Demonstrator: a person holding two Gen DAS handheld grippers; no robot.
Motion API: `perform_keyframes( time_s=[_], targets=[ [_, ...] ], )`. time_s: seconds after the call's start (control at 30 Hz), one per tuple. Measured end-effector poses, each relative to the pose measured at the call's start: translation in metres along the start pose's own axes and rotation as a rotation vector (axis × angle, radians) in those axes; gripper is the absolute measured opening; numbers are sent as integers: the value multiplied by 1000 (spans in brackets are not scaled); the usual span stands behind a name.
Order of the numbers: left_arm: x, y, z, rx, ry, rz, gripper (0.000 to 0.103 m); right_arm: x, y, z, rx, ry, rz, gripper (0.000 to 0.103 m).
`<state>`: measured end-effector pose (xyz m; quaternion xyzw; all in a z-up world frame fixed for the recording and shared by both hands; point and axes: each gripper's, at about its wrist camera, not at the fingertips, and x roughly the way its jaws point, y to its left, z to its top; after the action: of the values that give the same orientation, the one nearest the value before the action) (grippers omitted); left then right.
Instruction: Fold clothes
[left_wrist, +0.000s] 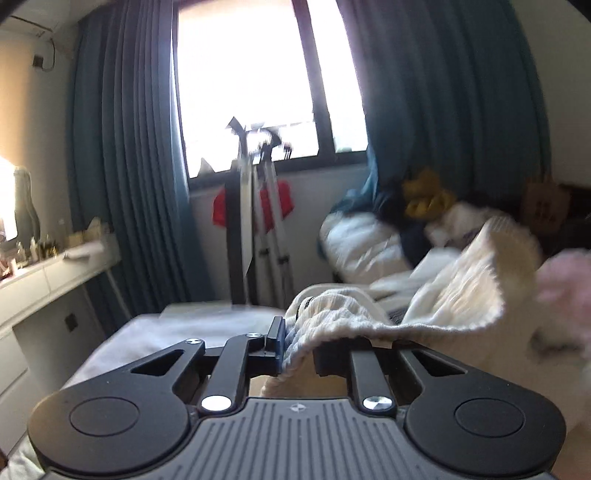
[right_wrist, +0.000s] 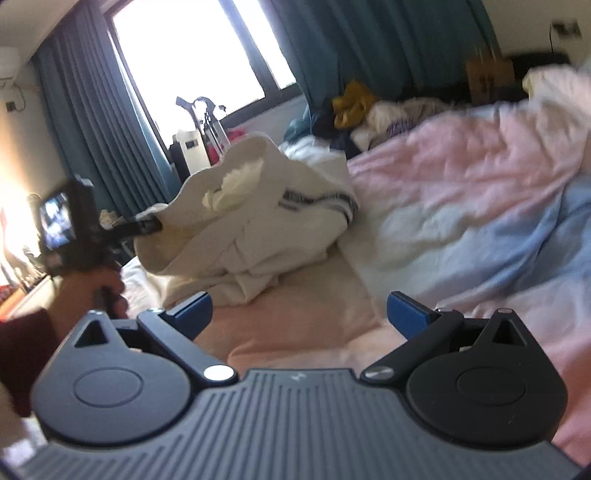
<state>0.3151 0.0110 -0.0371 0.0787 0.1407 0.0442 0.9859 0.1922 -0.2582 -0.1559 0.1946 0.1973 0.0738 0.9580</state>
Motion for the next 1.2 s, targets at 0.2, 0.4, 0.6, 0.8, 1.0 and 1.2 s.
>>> perform_keyframes(
  time_s=[0.2, 0.4, 0.6, 0.8, 1.0, 1.2],
  targets=[
    [-97, 7, 22, -19, -59, -109, 14, -21, 6, 4, -61, -77, 26, 101],
    [-183, 32, -3, -21, -25, -164, 13, -47, 14, 8, -78, -116, -7, 101],
    [-199, 71, -50, -63, 72, -137, 13, -43, 19, -6, -92, 51, -41, 96],
    [-172, 108, -71, -223, 168, -137, 13, -24, 34, -32, -153, 219, -7, 93],
    [-159, 142, -79, -422, 200, -170, 13, 1, 49, -41, -204, 165, -1, 84],
    [-129, 156, -86, -536, 247, -166, 13, 38, 51, -48, -220, 168, -30, 73]
  ],
)
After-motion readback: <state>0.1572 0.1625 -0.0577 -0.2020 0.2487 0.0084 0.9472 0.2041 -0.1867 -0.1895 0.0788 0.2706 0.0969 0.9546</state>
